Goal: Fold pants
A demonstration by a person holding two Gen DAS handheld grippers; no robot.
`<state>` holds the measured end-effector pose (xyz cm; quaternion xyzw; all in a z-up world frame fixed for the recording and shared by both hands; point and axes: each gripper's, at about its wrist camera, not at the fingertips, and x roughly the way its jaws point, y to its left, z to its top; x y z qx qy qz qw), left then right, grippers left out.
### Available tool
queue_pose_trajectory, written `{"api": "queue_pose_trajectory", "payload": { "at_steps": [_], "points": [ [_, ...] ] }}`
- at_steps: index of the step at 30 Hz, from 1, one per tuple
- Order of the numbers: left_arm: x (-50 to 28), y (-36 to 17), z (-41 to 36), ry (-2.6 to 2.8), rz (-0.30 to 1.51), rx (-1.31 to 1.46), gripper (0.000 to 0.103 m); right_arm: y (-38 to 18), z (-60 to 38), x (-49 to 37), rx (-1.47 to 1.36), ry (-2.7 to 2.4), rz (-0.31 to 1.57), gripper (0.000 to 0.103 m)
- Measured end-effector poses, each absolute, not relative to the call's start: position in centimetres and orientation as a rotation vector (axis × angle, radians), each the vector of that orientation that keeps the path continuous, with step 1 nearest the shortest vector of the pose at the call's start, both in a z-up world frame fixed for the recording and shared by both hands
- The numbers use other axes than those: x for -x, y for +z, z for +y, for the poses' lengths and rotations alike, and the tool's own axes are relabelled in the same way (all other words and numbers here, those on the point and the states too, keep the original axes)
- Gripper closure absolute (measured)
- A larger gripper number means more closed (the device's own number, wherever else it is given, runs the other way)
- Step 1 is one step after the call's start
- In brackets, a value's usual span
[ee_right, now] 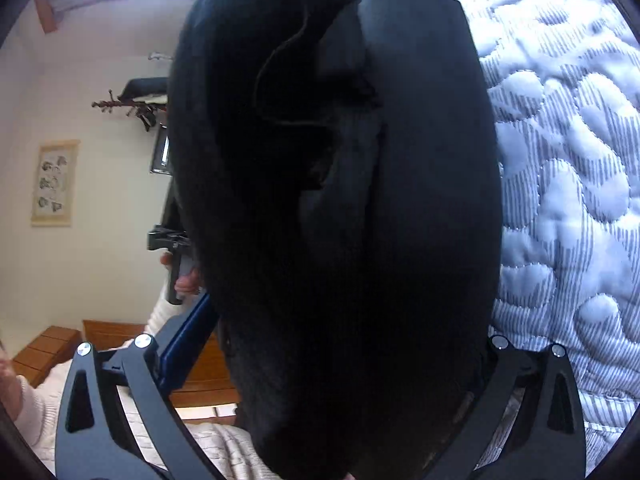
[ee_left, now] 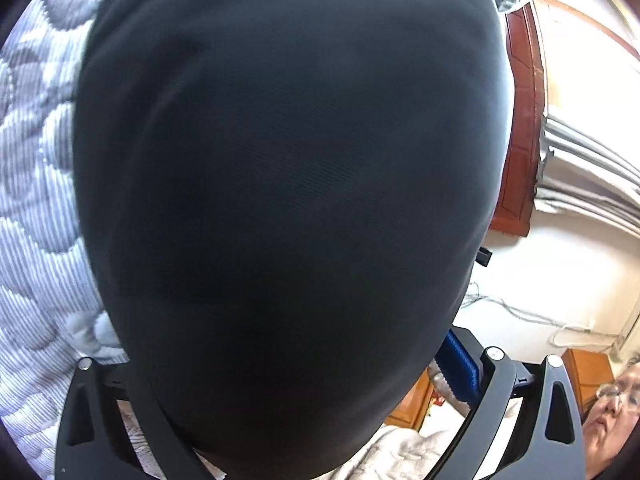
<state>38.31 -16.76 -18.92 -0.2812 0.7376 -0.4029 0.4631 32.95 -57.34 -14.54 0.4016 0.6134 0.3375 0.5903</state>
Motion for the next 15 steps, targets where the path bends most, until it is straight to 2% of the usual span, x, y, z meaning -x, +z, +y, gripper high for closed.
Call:
{"api": "queue_pose_trajectory", "payload": {
  "at_steps": [2, 5, 10, 15],
  "points": [
    [-38.0, -18.5, -16.6, -0.953, 1.78, 0.693, 0.005, -14.6, -58.0, -33.0, -0.968, 0.783, 1.417, 0.004],
    [-37.4, -17.8, -16.1, -0.892, 1.741, 0.662, 0.015, -14.4, -58.1, -33.1, -0.926, 0.767, 1.416, 0.007],
    [-36.7, -16.2, -15.4, -0.828, 1.695, 0.616, 0.027, -13.8, -59.3, -32.4, -0.886, 0.742, 1.398, 0.036],
    [-36.3, -14.2, -15.9, -0.821, 1.66, 0.601, 0.047, -12.2, -59.0, -31.4, -0.831, 0.762, 1.352, 0.054]
  ]
}}
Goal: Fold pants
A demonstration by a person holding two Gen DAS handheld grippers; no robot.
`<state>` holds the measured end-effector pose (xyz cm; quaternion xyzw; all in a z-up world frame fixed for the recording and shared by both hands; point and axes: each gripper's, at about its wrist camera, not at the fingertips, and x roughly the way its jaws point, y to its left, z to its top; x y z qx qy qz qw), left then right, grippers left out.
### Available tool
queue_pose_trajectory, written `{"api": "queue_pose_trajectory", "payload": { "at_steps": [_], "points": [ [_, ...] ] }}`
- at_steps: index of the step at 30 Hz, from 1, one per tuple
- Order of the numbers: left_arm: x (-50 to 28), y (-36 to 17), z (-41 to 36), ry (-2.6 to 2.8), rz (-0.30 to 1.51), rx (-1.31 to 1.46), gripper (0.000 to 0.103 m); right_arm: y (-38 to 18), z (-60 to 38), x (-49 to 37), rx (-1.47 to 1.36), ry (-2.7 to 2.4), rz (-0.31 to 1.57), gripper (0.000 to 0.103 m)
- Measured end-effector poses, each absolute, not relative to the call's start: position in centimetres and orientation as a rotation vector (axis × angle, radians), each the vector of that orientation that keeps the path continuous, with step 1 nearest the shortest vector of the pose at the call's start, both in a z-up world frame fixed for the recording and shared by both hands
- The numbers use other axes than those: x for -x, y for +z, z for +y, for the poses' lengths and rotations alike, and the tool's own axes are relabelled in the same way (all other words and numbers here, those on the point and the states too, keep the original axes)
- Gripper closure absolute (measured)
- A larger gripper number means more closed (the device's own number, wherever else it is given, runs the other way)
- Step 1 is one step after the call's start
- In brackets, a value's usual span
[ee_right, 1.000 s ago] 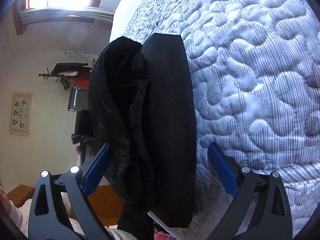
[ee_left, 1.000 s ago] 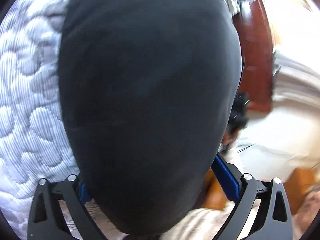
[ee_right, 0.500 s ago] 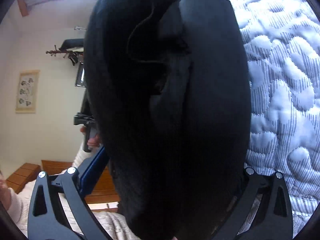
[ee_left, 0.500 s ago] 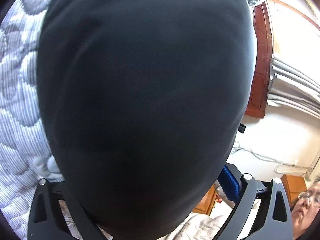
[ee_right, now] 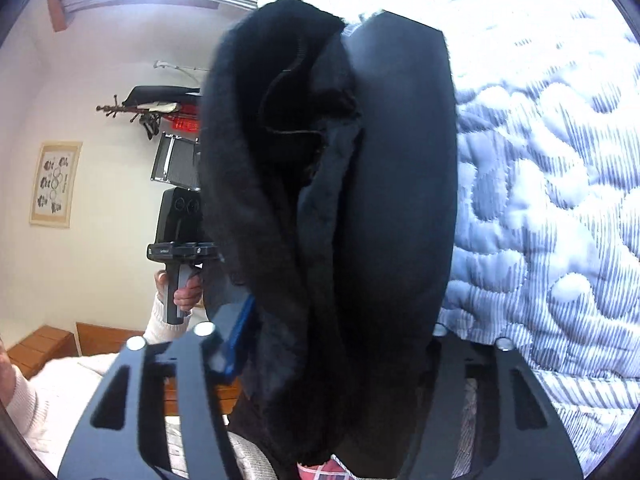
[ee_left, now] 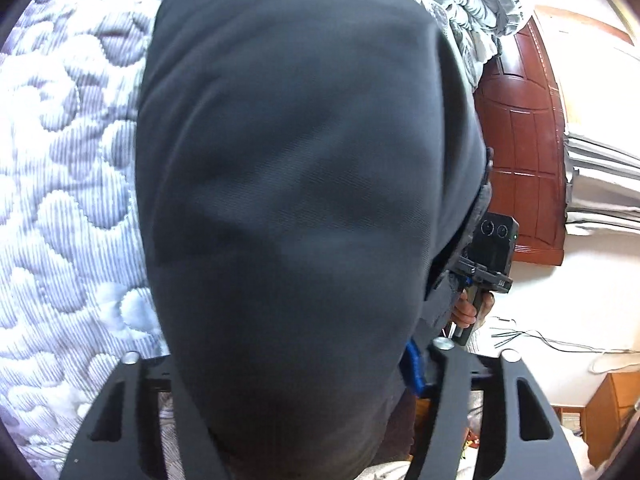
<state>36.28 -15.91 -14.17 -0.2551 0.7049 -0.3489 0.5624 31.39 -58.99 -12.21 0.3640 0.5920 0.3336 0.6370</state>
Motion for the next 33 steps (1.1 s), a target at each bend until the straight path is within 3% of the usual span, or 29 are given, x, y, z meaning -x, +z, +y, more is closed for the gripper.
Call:
{"api": "queue_pose_trajectory", "payload": {
  "at_steps": [4, 11, 18, 33],
  "points": [
    [-36.4, -15.4, -17.0, -0.838, 1.645, 0.619, 0.055, -11.6, -59.2, -31.2, -0.796, 0.77, 1.322, 0.062],
    [-36.9, -16.6, -16.4, -0.89, 1.597, 0.651, 0.066, -10.4, -58.8, -31.5, -0.77, 0.778, 1.285, 0.067],
    [-37.0, -17.1, -15.3, -0.948, 1.546, 0.712, 0.067, -9.5, -56.8, -31.9, -0.731, 0.779, 1.254, 0.068],
    [-40.9, -10.9, -15.0, -0.989, 1.364, 0.715, 0.068, -4.1, -53.5, -37.8, -0.623, 0.827, 1.153, 0.068]
  ]
}}
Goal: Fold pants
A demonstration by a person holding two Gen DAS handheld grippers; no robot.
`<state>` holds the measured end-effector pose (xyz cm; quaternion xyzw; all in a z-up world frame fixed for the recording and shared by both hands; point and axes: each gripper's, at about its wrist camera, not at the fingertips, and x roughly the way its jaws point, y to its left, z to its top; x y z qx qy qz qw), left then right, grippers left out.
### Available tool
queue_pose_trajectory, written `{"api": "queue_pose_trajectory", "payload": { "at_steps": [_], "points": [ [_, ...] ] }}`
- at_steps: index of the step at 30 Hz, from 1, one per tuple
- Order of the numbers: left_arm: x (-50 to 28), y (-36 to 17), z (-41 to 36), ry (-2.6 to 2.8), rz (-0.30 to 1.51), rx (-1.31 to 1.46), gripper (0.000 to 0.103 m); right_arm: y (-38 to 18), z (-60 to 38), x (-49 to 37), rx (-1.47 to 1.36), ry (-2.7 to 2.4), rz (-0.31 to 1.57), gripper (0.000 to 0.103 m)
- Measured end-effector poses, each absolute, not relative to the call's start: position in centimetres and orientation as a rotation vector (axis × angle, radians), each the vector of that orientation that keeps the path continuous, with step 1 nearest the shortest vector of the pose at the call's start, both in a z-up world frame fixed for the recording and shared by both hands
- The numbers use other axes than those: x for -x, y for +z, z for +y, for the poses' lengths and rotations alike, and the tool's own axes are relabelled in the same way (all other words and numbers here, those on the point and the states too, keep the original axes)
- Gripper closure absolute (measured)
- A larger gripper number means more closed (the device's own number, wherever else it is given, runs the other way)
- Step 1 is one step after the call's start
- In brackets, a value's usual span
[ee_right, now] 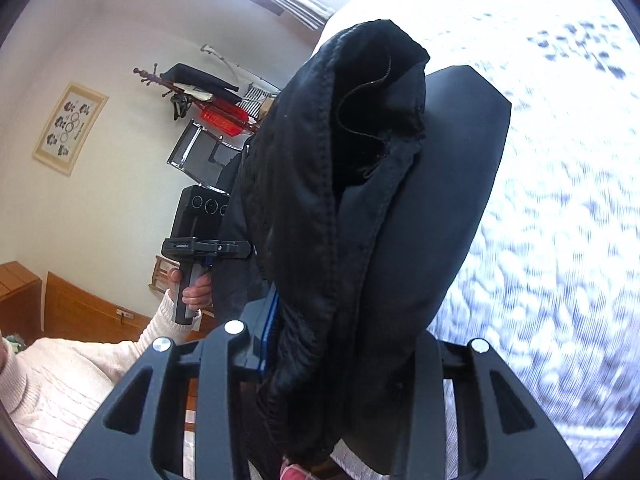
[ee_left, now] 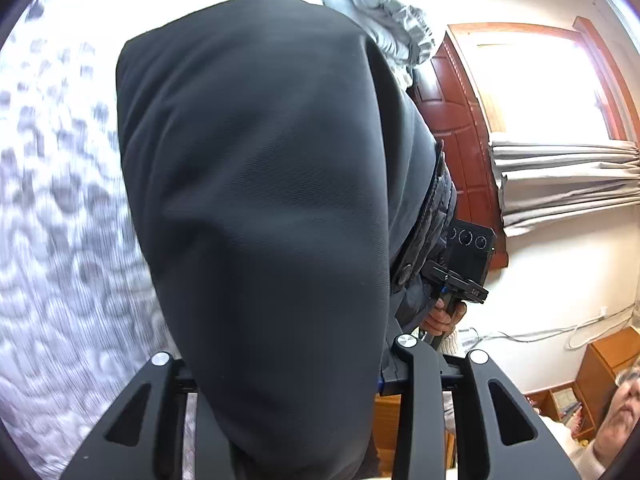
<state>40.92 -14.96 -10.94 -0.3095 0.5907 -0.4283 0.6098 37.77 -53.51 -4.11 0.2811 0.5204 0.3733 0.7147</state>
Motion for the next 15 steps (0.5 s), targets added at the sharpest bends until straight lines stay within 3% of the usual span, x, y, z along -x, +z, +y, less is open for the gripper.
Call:
{"api": "queue_pose_trajectory", "payload": {
  "at_steps": [7, 15],
  "points": [
    [-46.2, -10.3, -14.3, -0.935, 1.316, 0.696, 0.063, -4.1, -52.1, -44.1, -0.605, 0.843, 1.171, 0.068],
    [-52.7, -13.7, -13.0, -0.842, 1.335, 0.69, 0.063, -7.9, -50.6, -51.1, -0.624, 0.828, 1.247, 0.068]
  ]
}}
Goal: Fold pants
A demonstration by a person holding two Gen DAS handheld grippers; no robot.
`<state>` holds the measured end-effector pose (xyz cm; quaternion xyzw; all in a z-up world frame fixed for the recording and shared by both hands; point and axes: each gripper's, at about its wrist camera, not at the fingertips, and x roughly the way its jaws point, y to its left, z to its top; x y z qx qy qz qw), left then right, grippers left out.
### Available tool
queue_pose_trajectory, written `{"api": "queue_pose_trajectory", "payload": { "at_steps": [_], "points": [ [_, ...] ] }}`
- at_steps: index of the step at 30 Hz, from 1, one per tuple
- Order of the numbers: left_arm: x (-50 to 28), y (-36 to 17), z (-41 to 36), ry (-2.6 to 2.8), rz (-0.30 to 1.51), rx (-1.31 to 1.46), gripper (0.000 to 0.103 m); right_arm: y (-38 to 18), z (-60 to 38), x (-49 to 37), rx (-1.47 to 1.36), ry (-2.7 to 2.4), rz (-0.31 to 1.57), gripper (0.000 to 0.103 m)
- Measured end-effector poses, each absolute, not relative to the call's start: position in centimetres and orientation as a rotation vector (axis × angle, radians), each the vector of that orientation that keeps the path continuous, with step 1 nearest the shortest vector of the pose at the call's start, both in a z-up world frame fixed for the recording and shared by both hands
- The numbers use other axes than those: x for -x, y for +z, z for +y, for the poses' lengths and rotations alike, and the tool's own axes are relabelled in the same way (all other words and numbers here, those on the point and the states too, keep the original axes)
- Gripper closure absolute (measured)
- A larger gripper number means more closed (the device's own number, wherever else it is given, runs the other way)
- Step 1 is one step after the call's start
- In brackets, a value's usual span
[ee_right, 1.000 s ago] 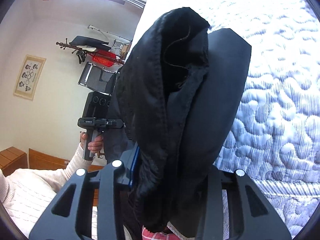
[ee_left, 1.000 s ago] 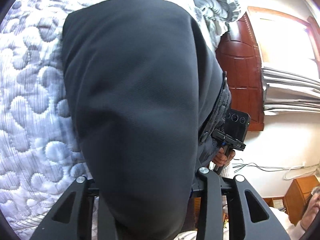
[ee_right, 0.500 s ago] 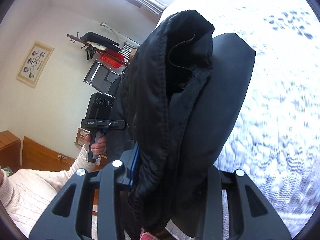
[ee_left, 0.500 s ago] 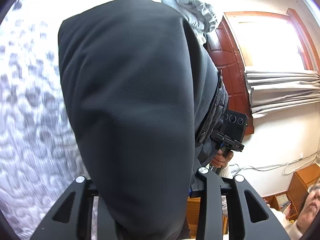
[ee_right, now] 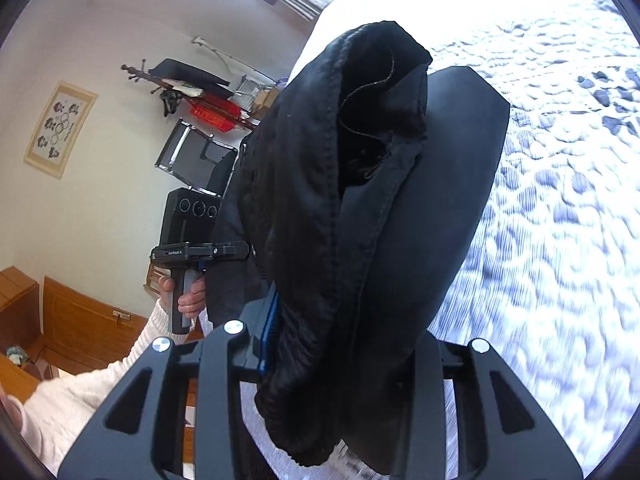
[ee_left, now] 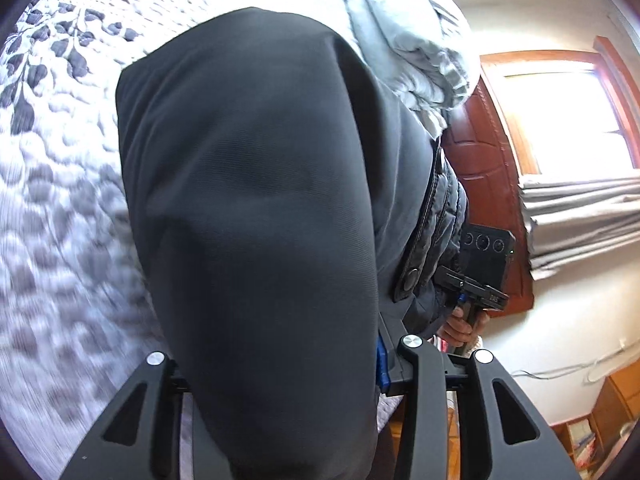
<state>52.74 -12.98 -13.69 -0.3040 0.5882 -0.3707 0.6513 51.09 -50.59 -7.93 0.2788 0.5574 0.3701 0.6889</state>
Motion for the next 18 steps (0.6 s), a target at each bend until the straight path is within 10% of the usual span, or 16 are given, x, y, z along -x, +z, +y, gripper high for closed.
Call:
{"api": "queue_pose_trajectory", "payload": {
  "at_steps": [11, 18],
  "points": [
    [-54.7, -17.4, -12.7, -0.85, 1.375, 0.713, 0.055, -12.7, -51.2, -53.4, -0.682, 0.799, 1.34, 0.063],
    [-54.2, -19.1, -12.8, -0.802, 1.36, 0.735, 0.034, -14.7, -51.3, -53.4, -0.786, 0.755, 1.362, 0.041]
  ]
}}
